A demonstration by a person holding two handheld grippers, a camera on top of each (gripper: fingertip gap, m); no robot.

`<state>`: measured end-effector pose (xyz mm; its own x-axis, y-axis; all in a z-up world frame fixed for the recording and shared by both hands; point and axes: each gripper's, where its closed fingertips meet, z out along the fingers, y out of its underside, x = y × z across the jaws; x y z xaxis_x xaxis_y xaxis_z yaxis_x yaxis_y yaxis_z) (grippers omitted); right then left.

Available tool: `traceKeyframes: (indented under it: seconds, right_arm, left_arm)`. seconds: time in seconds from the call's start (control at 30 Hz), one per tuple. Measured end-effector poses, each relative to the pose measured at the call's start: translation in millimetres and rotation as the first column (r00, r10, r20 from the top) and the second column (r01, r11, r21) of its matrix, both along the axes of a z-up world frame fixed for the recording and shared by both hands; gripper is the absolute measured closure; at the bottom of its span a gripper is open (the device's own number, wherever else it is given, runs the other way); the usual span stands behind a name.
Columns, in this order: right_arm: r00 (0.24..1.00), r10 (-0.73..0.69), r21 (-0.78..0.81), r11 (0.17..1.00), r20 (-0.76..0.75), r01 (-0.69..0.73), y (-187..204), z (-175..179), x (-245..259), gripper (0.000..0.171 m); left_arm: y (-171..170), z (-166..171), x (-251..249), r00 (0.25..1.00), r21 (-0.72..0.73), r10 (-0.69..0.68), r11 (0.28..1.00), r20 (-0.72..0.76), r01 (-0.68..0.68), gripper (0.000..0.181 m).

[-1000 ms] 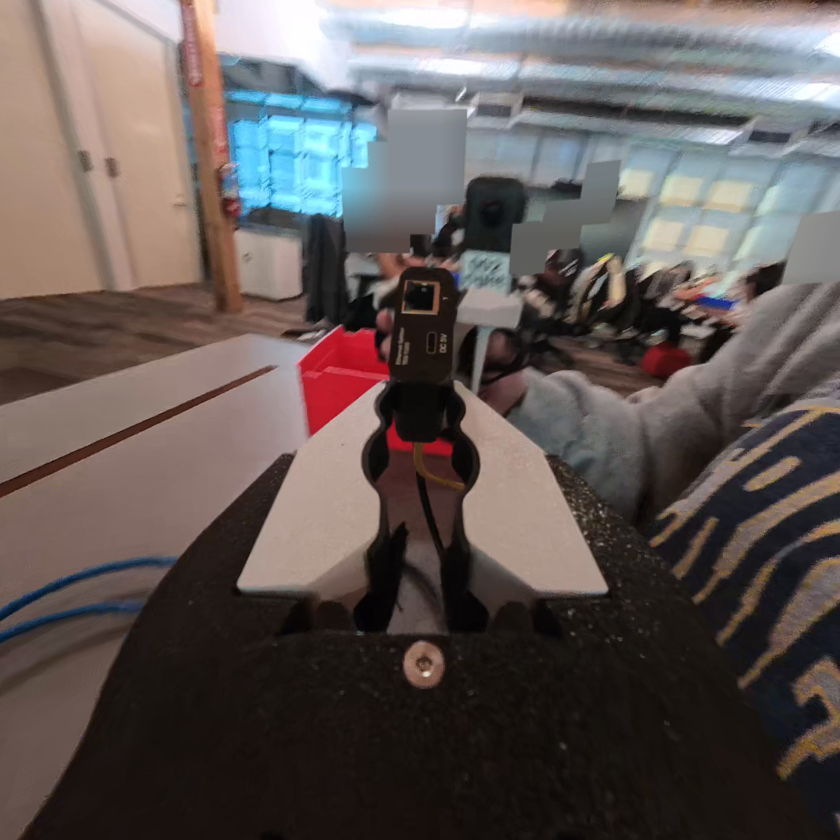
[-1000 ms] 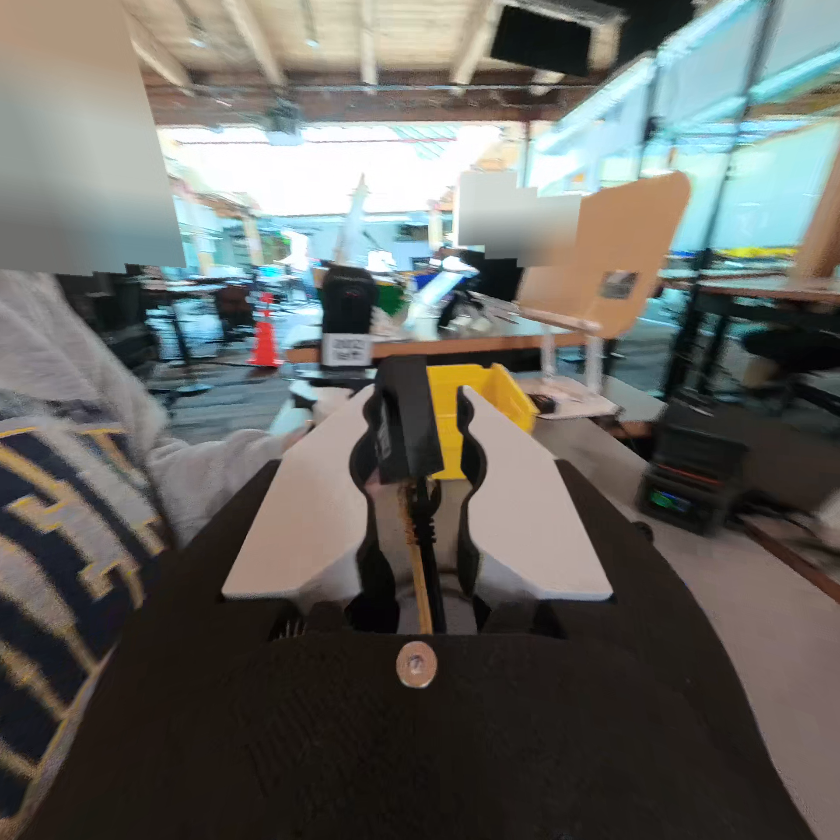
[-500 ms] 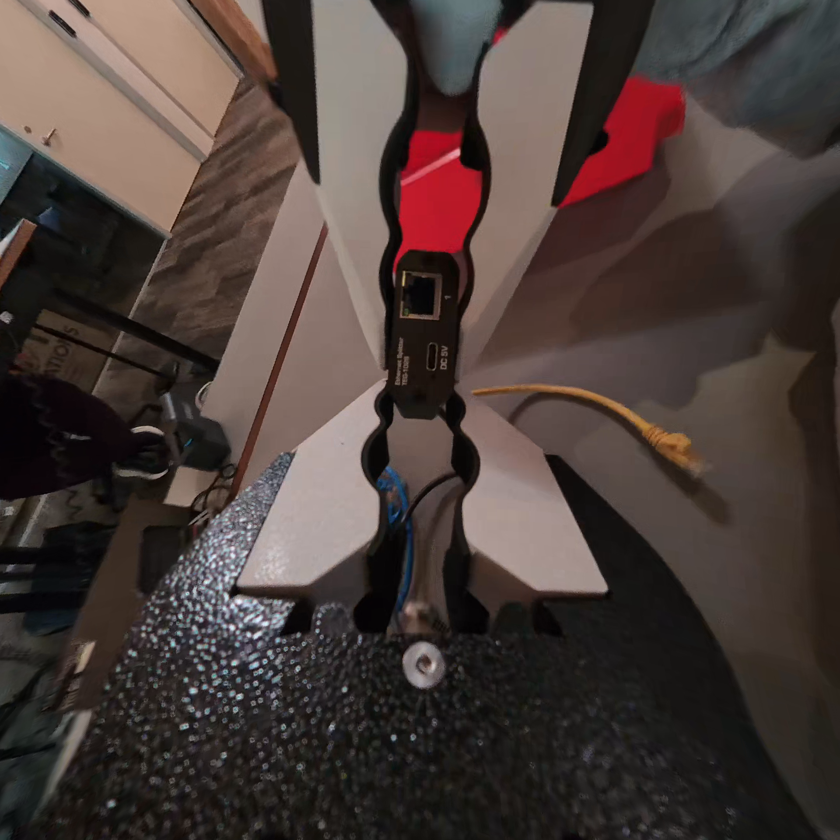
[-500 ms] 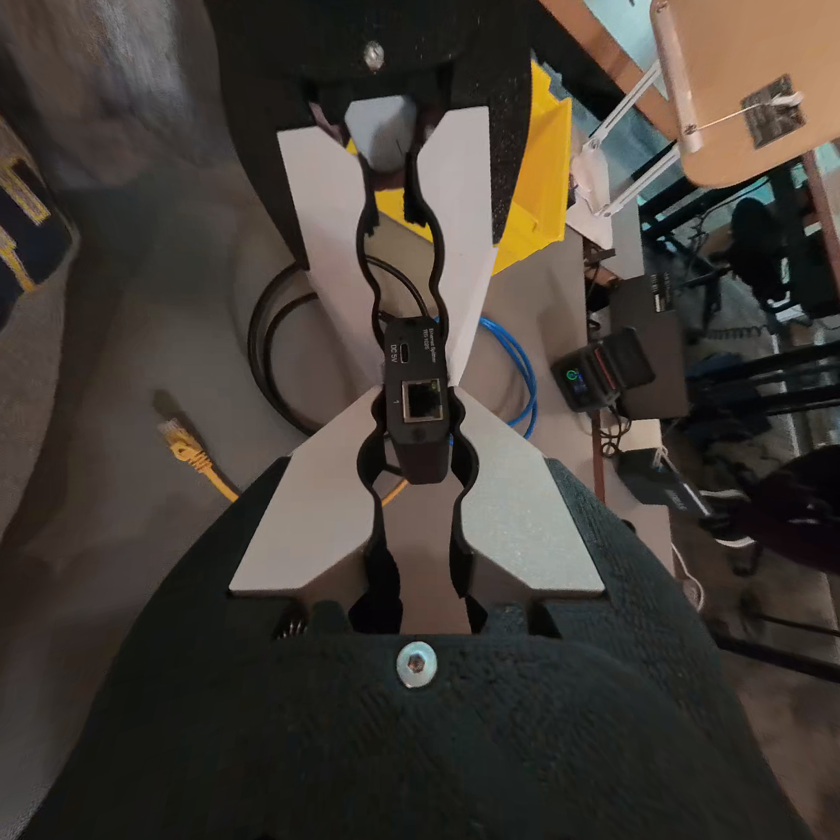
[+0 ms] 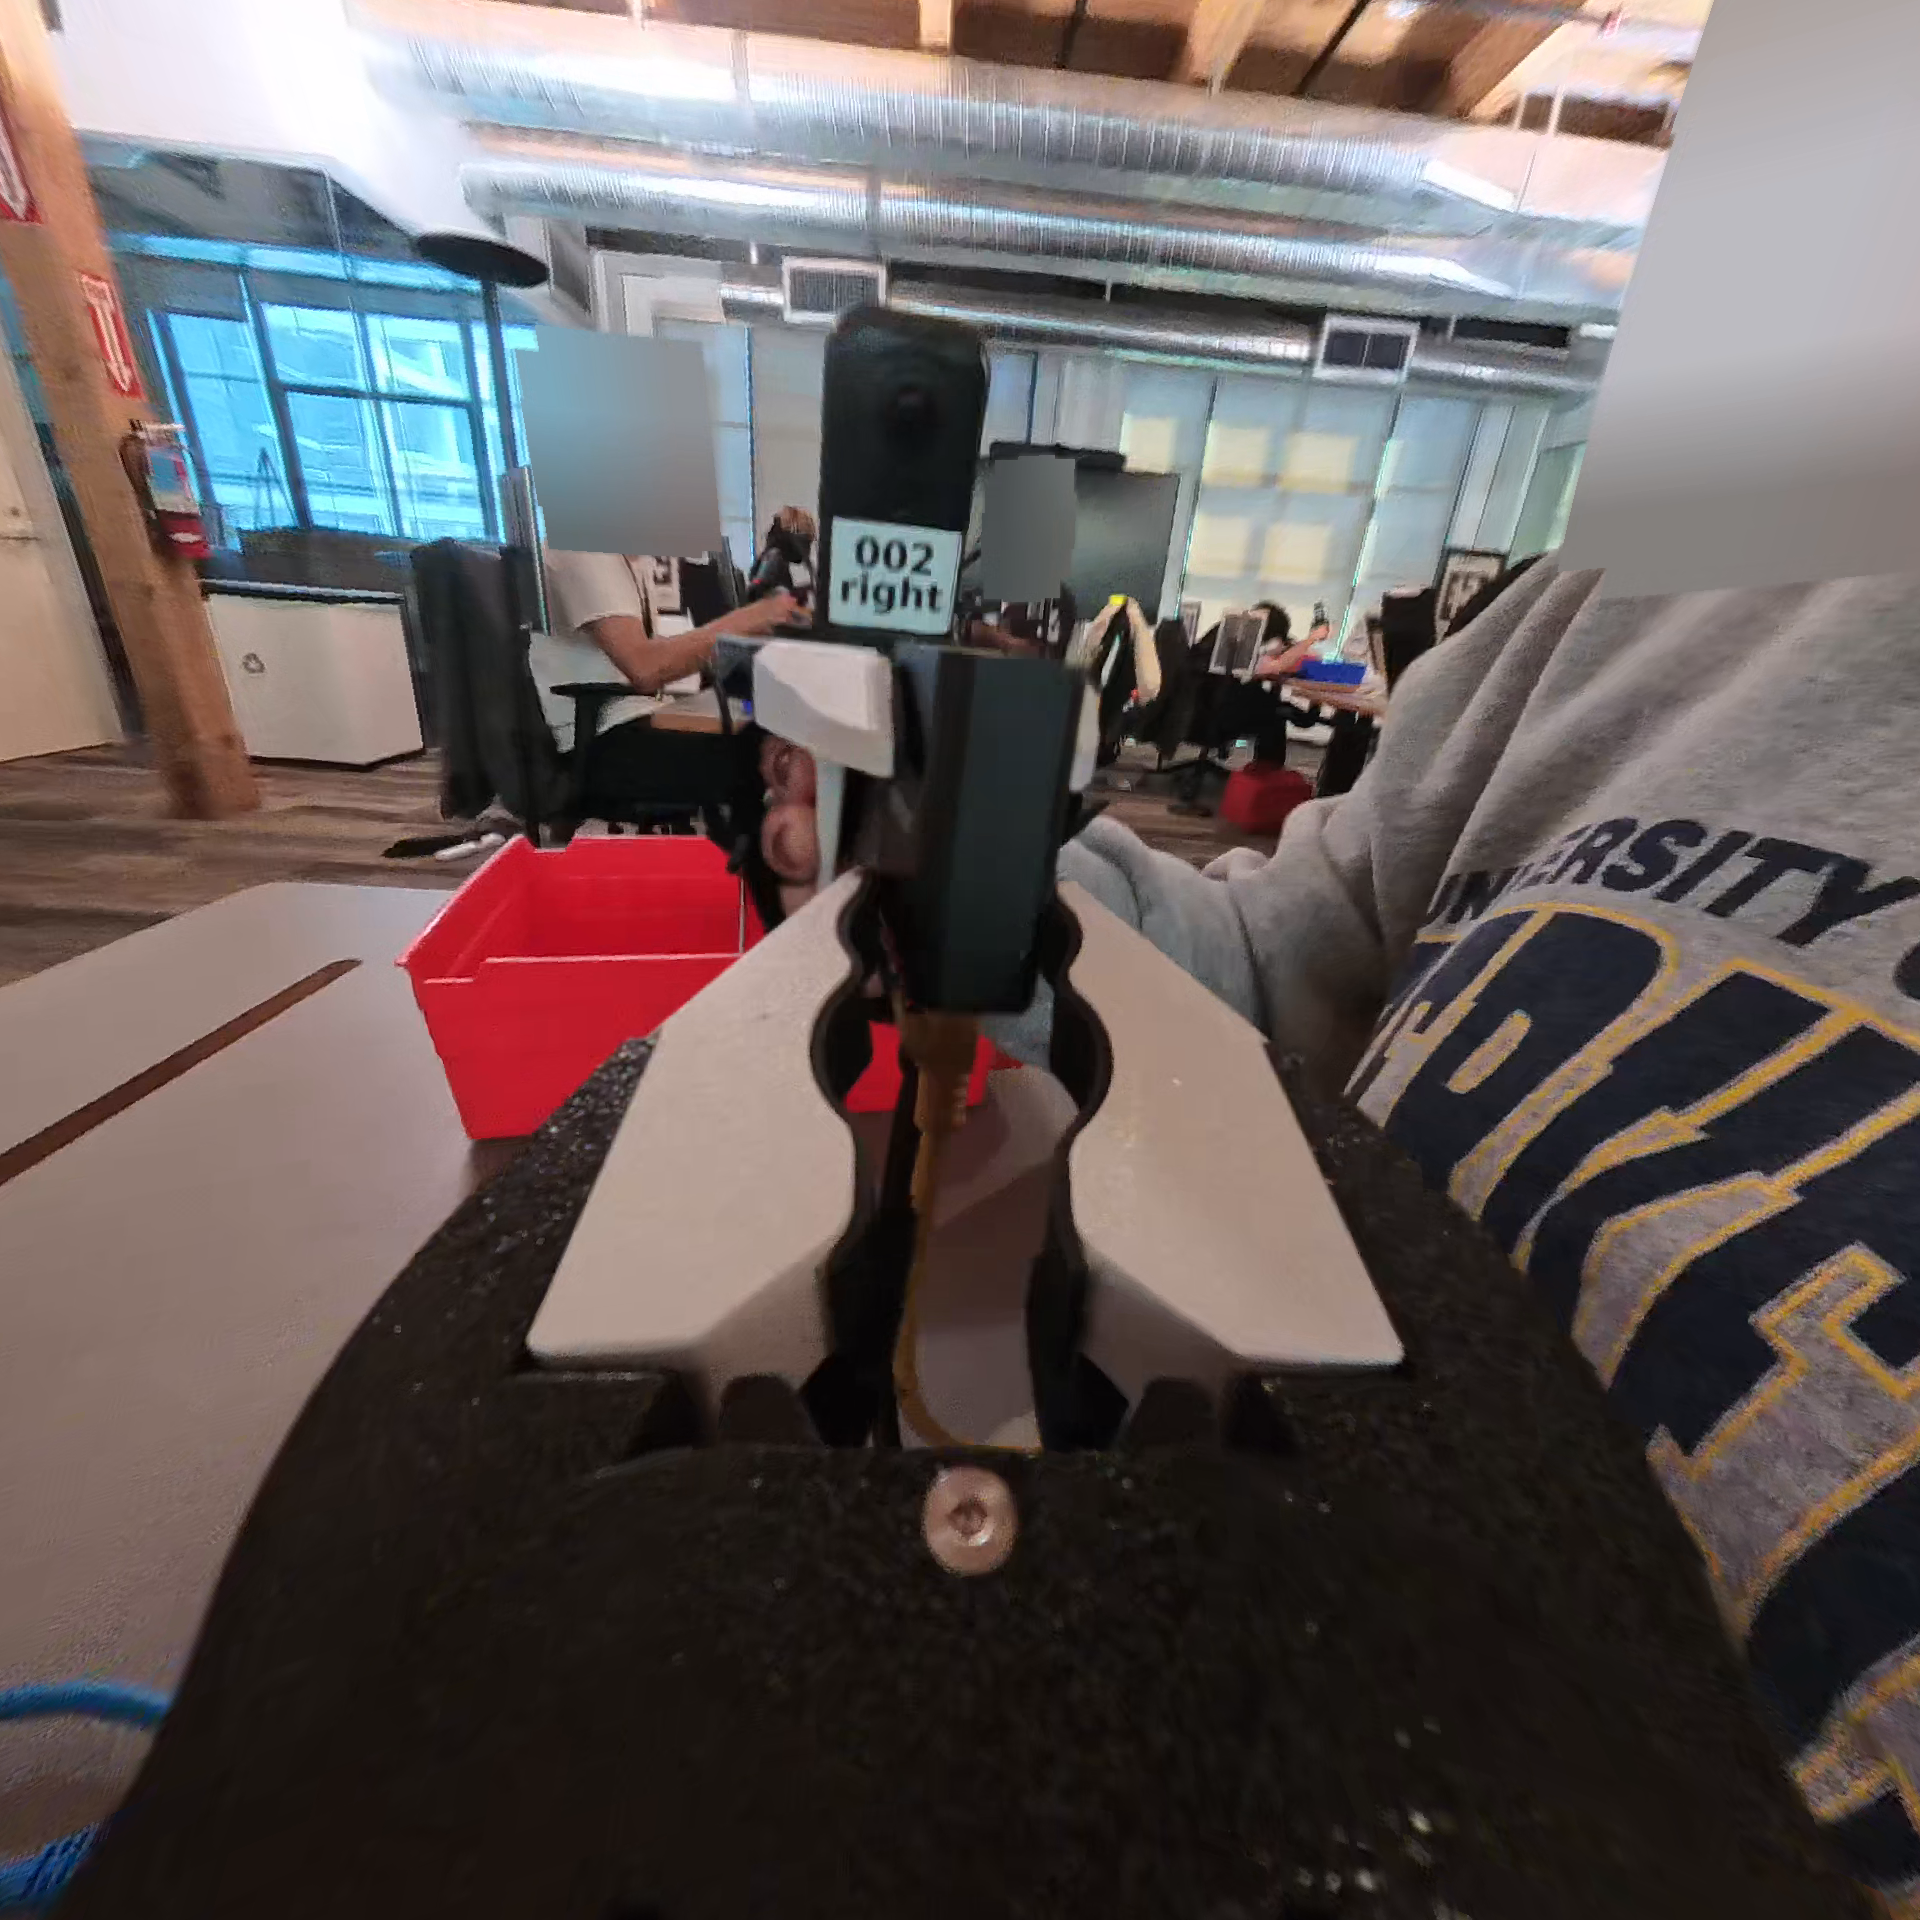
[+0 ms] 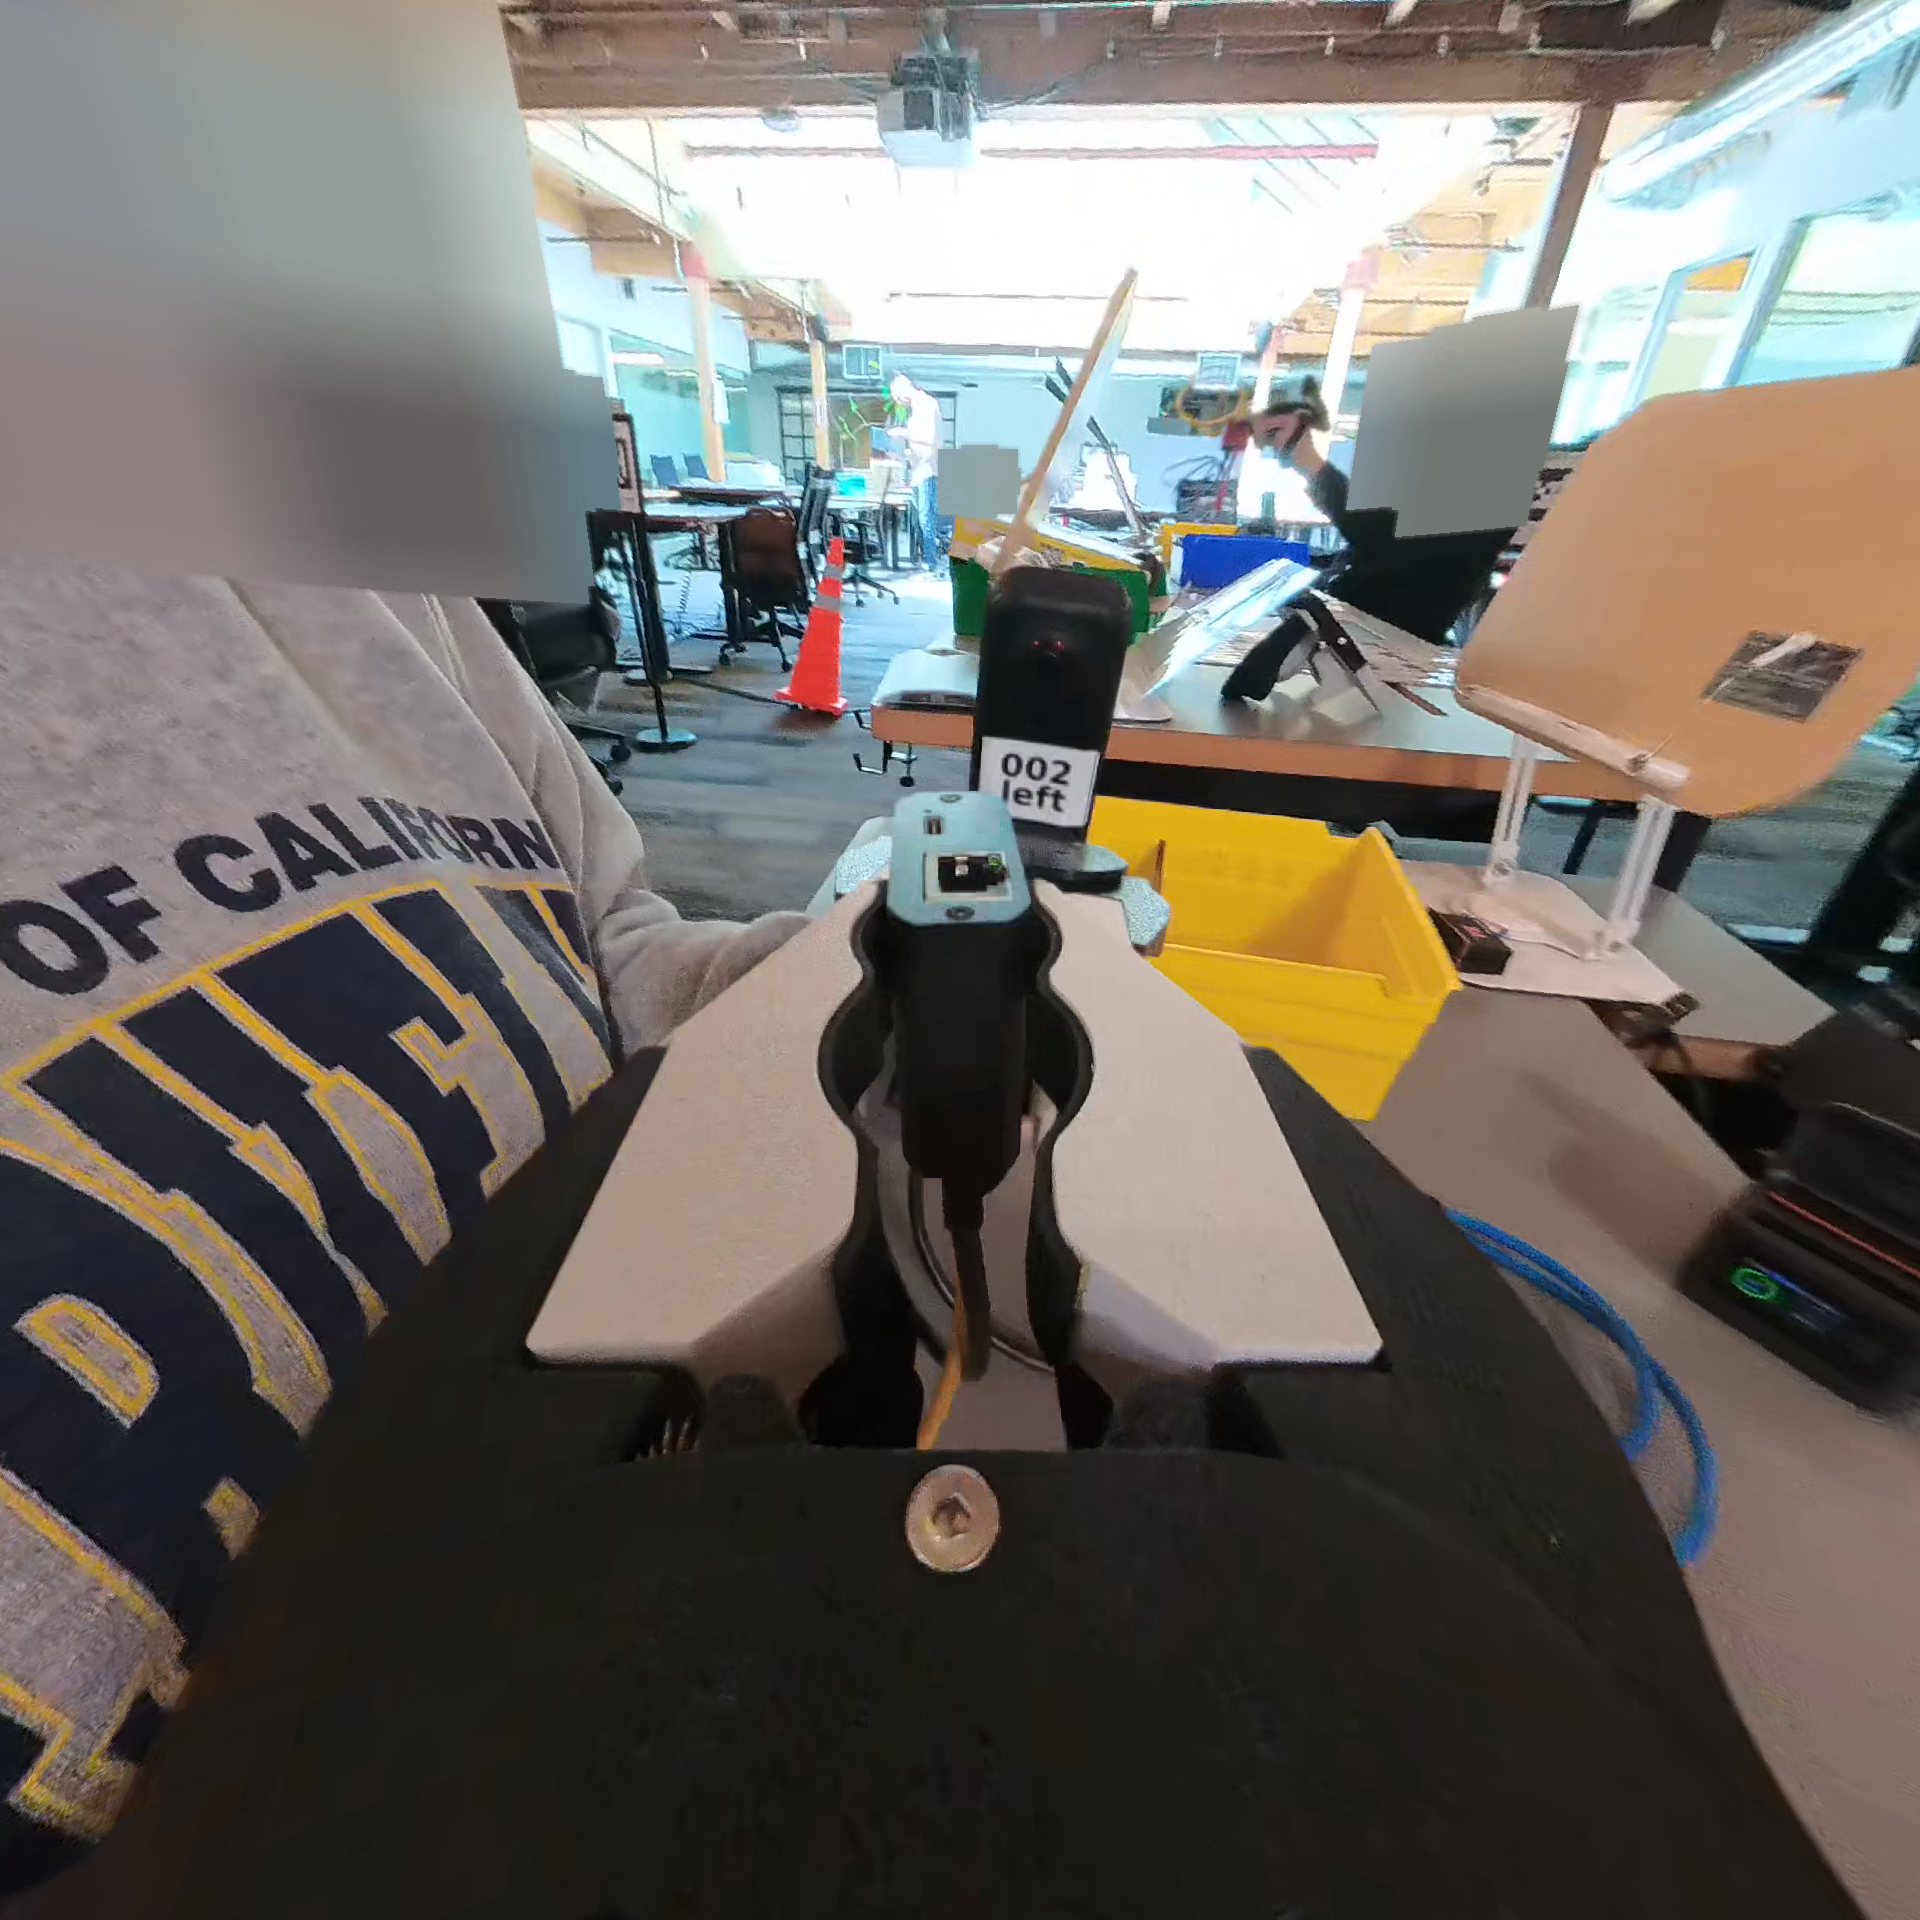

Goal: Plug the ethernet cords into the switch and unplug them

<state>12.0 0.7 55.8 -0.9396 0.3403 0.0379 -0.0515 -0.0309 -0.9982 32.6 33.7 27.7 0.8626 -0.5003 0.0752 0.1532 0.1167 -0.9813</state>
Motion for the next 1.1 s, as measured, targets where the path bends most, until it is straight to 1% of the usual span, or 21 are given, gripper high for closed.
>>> traceKeyframes:
  seconds: [0.1, 0.13, 0.2, 0.23, 0.27, 0.33, 0.37, 0.4, 0.43, 0.5, 0.57, 0.6, 0.7, 0.77, 0.83, 0.87, 0.9, 0.93, 0.97, 1.03, 1.1]
  right_arm:
    - [1.000, -0.003, -0.013, 1.000, -0.010, 0.003, -2.9, -1.4, -0.9, 0.149]
    - [0.999, -0.026, -0.034, 0.999, -0.034, 0.025, -0.5, 2.3, -2.4, 0.142]
    - [0.991, -0.109, -0.124, 0.987, -0.080, 0.099, 14.1, 15.8, -9.6, 0.134]
    - [0.980, -0.178, -0.146, 0.975, -0.085, 0.164, 25.1, 16.9, -18.6, 0.133]
    - [0.962, -0.263, -0.131, 0.959, -0.078, 0.252, 37.4, 10.2, -32.5, 0.133]
    - [0.911, -0.411, 0.010, 0.912, -0.022, 0.411, 59.3, -25.8, -65.9, 0.135]
    - [0.887, -0.460, 0.098, 0.886, 0.043, 0.454, 67.6, -49.6, -81.4, 0.138]
    - [0.861, -0.493, 0.179, 0.865, 0.127, 0.469, 73.3, -73.6, -94.1, 0.141]
    - [0.835, -0.508, 0.250, 0.854, 0.214, 0.455, 75.8, -95.9, -103.2, 0.144]
    - [0.802, -0.499, 0.329, 0.857, 0.330, 0.398, 72.2, -127.6, -114.5, 0.146]
    - [0.765, -0.514, 0.408, 0.841, 0.390, 0.357, 69.5, -154.4, -125.4, 0.145]
    - [0.758, -0.511, 0.438, 0.836, 0.405, 0.330, 66.6, -165.1, -129.0, 0.145]
    - [0.767, -0.493, 0.486, 0.830, 0.411, 0.273, 56.2, -183.9, -139.8, 0.143]
    - [0.810, -0.459, 0.522, 0.822, 0.366, 0.230, 46.6, -189.2, -145.6, 0.143]
    - [0.833, -0.458, 0.619, 0.762, 0.310, 0.189, 44.9, -198.3, -153.0, 0.148]
    - [0.827, -0.486, 0.675, 0.714, 0.284, 0.188, 49.1, -203.1, -160.0, 0.149]
    - [0.807, -0.526, 0.720, 0.666, 0.270, 0.193, 55.4, -207.2, -168.0, 0.152]
    - [0.776, -0.561, 0.749, 0.637, 0.288, 0.182, 60.2, -210.9, -174.3, 0.153]
    - [0.734, -0.587, 0.760, 0.632, 0.341, 0.153, 62.4, -214.7, -178.0, 0.153]
    - [0.625, -0.619, 0.750, 0.657, 0.476, 0.080, 62.4, -222.0, -181.0, 0.150]
    - [0.550, -0.624, 0.734, 0.679, 0.555, 0.031, 59.0, -227.3, -183.6, 0.144]
  left_arm:
    - [-3.0, -4.7, -2.8, 0.998, 0.021, 0.036, 0.999, -0.056, -0.035, 0.159]
    - [-5.1, -9.2, -6.5, 0.994, -0.001, 0.059, 0.998, -0.086, -0.060, 0.159]
    - [-12.2, -20.5, -24.9, 0.980, -0.059, 0.151, 0.985, -0.133, -0.160, 0.160]
    - [-17.8, -26.8, -38.1, 0.966, -0.086, 0.209, 0.971, -0.151, -0.223, 0.160]
    - [-24.5, -32.4, -52.9, 0.948, -0.107, 0.272, 0.951, -0.163, -0.291, 0.160]
    - [-40.0, -43.6, -78.0, 0.910, -0.149, 0.370, 0.905, -0.187, -0.399, 0.160]
    - [-47.8, -48.2, -86.4, 0.893, -0.166, 0.402, 0.884, -0.204, -0.436, 0.160]
    - [-54.7, -52.5, -92.0, 0.878, -0.182, 0.421, 0.867, -0.228, -0.463, 0.160]
    - [-60.6, -57.1, -96.9, 0.862, -0.204, 0.435, 0.848, -0.259, -0.489, 0.160]
    - [-69.5, -65.1, -103.0, 0.837, -0.251, 0.441, 0.813, -0.323, -0.525, 0.160]
    - [-74.9, -67.6, -105.6, 0.824, -0.273, 0.437, 0.795, -0.362, -0.542, 0.160]
    - [-77.1, -68.4, -108.4, 0.811, -0.278, 0.443, 0.781, -0.382, -0.558, 0.160]
    - [-83.1, -71.4, -115.6, 0.781, -0.292, 0.456, 0.748, -0.427, -0.596, 0.160]
    - [-84.8, -72.2, -116.6, 0.776, -0.291, 0.456, 0.745, -0.436, -0.601, 0.160]
    - [-84.6, -73.0, -117.9, 0.772, -0.291, 0.456, 0.741, -0.443, -0.605, 0.160]
    - [-84.1, -73.8, -118.2, 0.771, -0.293, 0.454, 0.740, -0.447, -0.606, 0.160]
    - [-83.5, -74.6, -118.6, 0.769, -0.295, 0.453, 0.738, -0.452, -0.607, 0.160]
    - [-83.5, -75.0, -118.7, 0.767, -0.295, 0.450, 0.737, -0.457, -0.608, 0.160]
    - [-83.4, -75.1, -118.5, 0.767, -0.295, 0.447, 0.738, -0.460, -0.607, 0.160]
    - [-84.3, -74.6, -118.7, 0.767, -0.296, 0.441, 0.739, -0.466, -0.605, 0.160]
    - [-84.7, -75.1, -119.9, 0.766, -0.301, 0.437, 0.737, -0.471, -0.605, 0.160]
